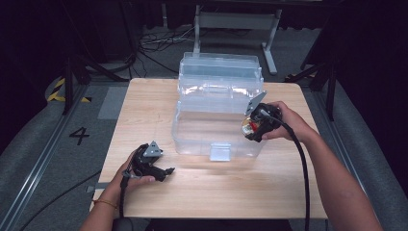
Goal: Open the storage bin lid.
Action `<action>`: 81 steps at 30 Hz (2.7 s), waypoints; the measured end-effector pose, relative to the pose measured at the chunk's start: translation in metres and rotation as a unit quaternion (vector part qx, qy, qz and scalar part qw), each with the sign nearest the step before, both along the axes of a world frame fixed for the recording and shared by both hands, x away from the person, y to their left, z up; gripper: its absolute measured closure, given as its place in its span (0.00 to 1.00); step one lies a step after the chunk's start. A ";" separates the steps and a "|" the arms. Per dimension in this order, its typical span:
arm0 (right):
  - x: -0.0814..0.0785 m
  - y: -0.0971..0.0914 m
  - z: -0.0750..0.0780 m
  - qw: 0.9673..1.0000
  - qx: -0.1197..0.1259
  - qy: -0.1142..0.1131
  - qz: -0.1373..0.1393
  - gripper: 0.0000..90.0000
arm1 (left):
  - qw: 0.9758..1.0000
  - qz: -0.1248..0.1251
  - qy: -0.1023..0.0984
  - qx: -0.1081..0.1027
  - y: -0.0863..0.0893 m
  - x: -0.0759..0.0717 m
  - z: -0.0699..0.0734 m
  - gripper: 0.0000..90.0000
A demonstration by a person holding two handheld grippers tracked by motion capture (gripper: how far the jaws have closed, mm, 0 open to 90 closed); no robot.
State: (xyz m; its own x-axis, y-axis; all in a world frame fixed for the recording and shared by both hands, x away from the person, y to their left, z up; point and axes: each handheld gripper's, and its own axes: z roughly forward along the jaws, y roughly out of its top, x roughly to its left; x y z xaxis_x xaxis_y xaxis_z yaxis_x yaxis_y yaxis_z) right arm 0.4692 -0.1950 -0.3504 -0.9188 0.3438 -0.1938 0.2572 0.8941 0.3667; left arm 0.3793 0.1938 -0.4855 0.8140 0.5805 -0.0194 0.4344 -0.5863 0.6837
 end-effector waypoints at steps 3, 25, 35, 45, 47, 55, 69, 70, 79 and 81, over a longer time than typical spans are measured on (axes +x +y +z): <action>0.004 0.002 -0.005 1.000 -0.008 0.004 0.002 0.23 | 1.000 0.000 0.000 0.000 0.000 0.000 0.000 0.16; 0.011 -0.012 -0.035 0.999 -0.013 0.016 -0.026 0.22 | 1.000 -0.001 0.000 0.000 0.000 0.000 0.000 0.16; 0.013 -0.015 -0.035 0.999 -0.008 0.017 -0.034 0.22 | 1.000 -0.001 0.000 0.000 0.000 0.000 0.000 0.16; 0.012 -0.016 -0.034 0.999 0.015 0.011 -0.042 0.22 | 1.000 -0.001 0.000 0.000 0.000 0.000 0.000 0.16; 0.012 -0.016 -0.033 0.999 0.021 0.009 -0.043 0.22 | 1.000 -0.001 0.000 0.000 0.000 0.000 0.000 0.16; 0.008 -0.024 -0.026 0.998 0.037 0.001 -0.050 0.26 | 1.000 0.003 0.005 0.008 -0.001 0.000 0.002 0.16; 0.011 -0.071 0.040 0.969 0.202 -0.106 -0.095 0.36 | 0.996 -0.026 -0.088 0.014 -0.028 -0.006 0.092 0.29; 0.013 -0.070 0.044 0.968 0.203 -0.113 -0.096 0.37 | 0.995 -0.032 -0.094 0.017 -0.031 -0.005 0.101 0.29; 0.056 -0.047 0.060 0.959 0.208 -0.145 -0.128 0.46 | 0.986 -0.097 -0.065 0.119 -0.079 0.022 0.120 0.37; 0.067 -0.039 0.057 0.959 0.201 -0.146 -0.137 0.46 | 0.984 -0.109 -0.048 0.130 -0.085 0.028 0.116 0.39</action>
